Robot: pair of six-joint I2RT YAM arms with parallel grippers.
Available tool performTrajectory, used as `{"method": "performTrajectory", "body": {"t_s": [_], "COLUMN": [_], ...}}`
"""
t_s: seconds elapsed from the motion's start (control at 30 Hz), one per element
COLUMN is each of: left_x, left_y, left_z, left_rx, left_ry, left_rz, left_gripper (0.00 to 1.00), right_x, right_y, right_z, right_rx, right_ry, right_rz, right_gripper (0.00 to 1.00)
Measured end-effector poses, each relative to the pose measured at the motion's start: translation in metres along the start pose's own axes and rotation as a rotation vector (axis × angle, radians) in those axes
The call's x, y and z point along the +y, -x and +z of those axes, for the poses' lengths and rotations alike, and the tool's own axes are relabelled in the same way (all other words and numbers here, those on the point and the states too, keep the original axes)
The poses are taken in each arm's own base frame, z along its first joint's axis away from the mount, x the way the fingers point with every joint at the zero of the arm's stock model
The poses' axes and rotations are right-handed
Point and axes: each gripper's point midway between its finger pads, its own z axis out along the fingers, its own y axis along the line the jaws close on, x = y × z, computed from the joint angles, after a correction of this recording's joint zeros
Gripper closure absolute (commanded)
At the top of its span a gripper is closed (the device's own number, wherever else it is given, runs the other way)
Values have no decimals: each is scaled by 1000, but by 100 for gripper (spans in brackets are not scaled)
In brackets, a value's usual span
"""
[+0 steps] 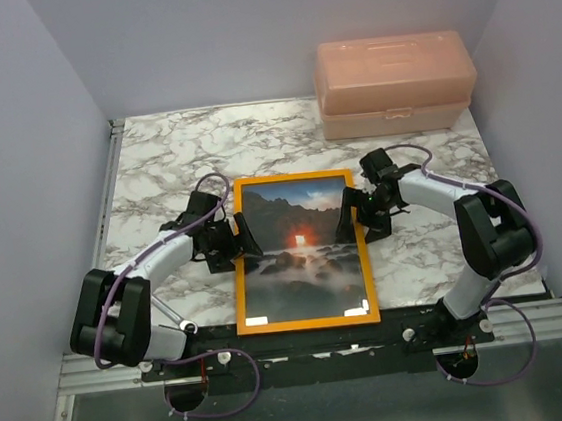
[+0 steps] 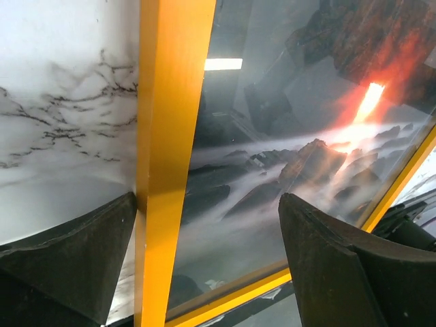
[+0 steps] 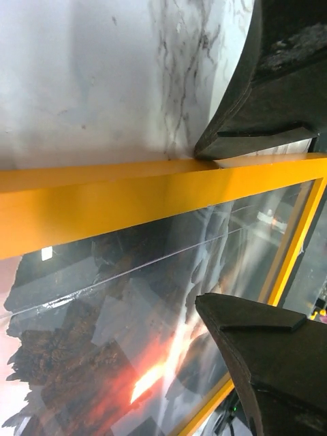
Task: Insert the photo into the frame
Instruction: Adjust the photo frame at the center of the board.
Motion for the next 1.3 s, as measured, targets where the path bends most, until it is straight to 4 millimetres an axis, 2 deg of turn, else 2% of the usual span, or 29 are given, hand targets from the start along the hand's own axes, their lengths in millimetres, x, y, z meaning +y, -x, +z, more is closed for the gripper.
{"method": "performTrajectory", "body": {"t_s": [0.1, 0.2, 0.23, 0.4, 0.63, 0.77, 0.93, 1.03, 1.1, 1.2, 1.3], "left_x": [-6, -13, -15, -26, -29, -29, -29, -26, -28, -33, -42], "left_y": [5, 15, 18, 36, 49, 52, 55, 58, 63, 73, 86], "left_z": [3, 8, 10, 18, 23, 24, 20, 10, -9, -38, -77], "left_rx": [13, 22, 23, 29, 30, 29, -5, -54, -118, -226, -378], "left_ry": [-14, -25, -30, -37, -31, -28, -10, 30, 45, 53, 34], "left_rz": [-18, -24, -25, -27, -38, -40, -22, -8, 6, 26, 57], "left_gripper": [16, 16, 16, 16, 12, 2, 1, 2, 2, 1, 1], "right_x": [0, 3, -2, -3, -4, -4, -4, -7, -10, -12, -11], "right_y": [11, 31, 37, 62, 66, 66, 68, 71, 74, 82, 89], "right_z": [0, -3, -1, -1, 0, -1, -2, -4, -9, -35, -68], "right_rx": [1, -25, -25, -61, -77, -81, -89, -122, -157, -266, -405], "right_ry": [14, 32, 27, 46, 57, 59, 43, 2, -30, -62, -67], "right_rz": [28, 46, 67, 86, 89, 90, 90, 75, 61, 42, 17], "right_gripper": [14, 14, 15, 15, 14, 10, 4, 0, 0, 0, 0]}}
